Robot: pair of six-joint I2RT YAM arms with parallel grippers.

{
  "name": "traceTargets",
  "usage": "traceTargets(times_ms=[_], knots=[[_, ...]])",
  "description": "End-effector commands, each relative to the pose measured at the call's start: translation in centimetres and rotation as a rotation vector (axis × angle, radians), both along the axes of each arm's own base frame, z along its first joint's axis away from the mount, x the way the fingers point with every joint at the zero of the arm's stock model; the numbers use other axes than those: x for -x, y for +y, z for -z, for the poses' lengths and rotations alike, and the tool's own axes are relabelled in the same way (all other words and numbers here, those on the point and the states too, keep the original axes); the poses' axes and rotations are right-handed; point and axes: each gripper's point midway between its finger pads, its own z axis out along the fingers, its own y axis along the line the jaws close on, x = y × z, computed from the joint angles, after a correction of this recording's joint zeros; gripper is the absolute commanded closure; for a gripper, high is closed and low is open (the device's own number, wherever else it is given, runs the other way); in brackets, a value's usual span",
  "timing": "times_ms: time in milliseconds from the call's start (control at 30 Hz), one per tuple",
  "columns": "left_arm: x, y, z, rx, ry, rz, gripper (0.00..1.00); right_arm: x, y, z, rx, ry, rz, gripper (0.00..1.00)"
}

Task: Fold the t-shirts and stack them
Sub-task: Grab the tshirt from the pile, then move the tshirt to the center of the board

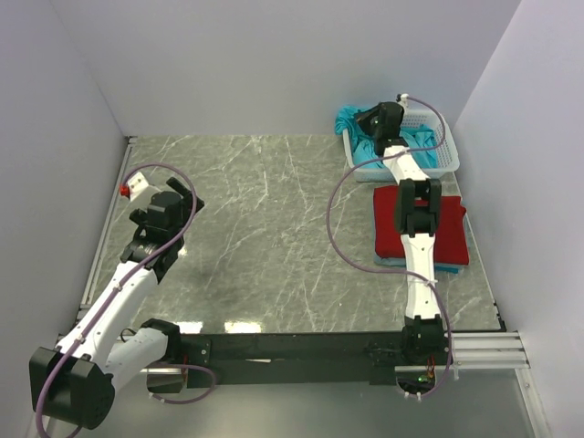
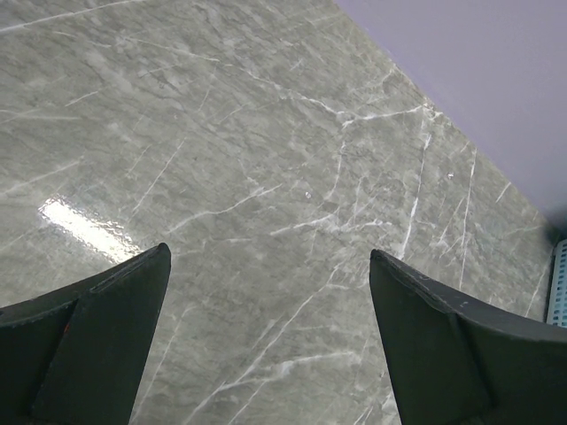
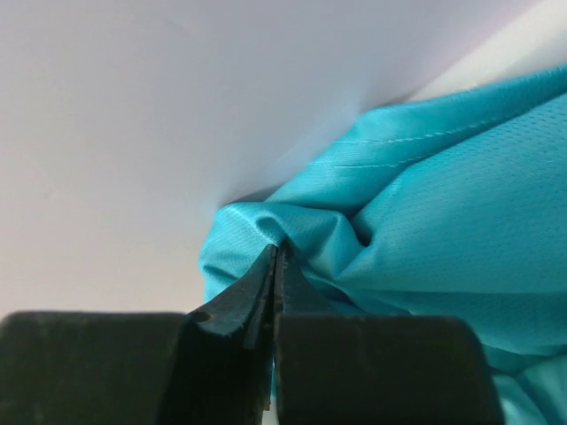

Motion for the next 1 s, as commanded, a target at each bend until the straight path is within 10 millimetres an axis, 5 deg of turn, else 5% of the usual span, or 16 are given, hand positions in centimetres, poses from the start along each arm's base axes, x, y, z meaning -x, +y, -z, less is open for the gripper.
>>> traceTargets(times_ms=[0, 300, 567, 767, 967], knots=[[-0.3, 0.2, -2.9, 0.01, -0.075, -0.003, 0.01, 1.2, -1.0, -10.7, 0.116, -0.192, -0.006, 1.0], [0.2, -0.3, -3.0, 0.036, -0.082, 0.019, 0.0, 4.9, -1.1, -17.9, 0.302, -0.312, -0.043, 1.0], [1.0, -0.1, -3.3, 0.062, -0.099, 0.012, 0.01, 9.9, 2.6, -26.9, 0.399, -0.466, -0.142, 1.0], [1.7, -0.2, -3.6, 0.092, -0.111, 0.013, 0.01, 16.9, 6.2, -37.0, 0.475, -0.617, -0.164, 1.0], [2.5, -1.2, -3.7, 0.145, -0.126, 0.064, 0.01, 24.7, 10.9, -44.1, 0.514, -0.741, -0.236, 1.0]])
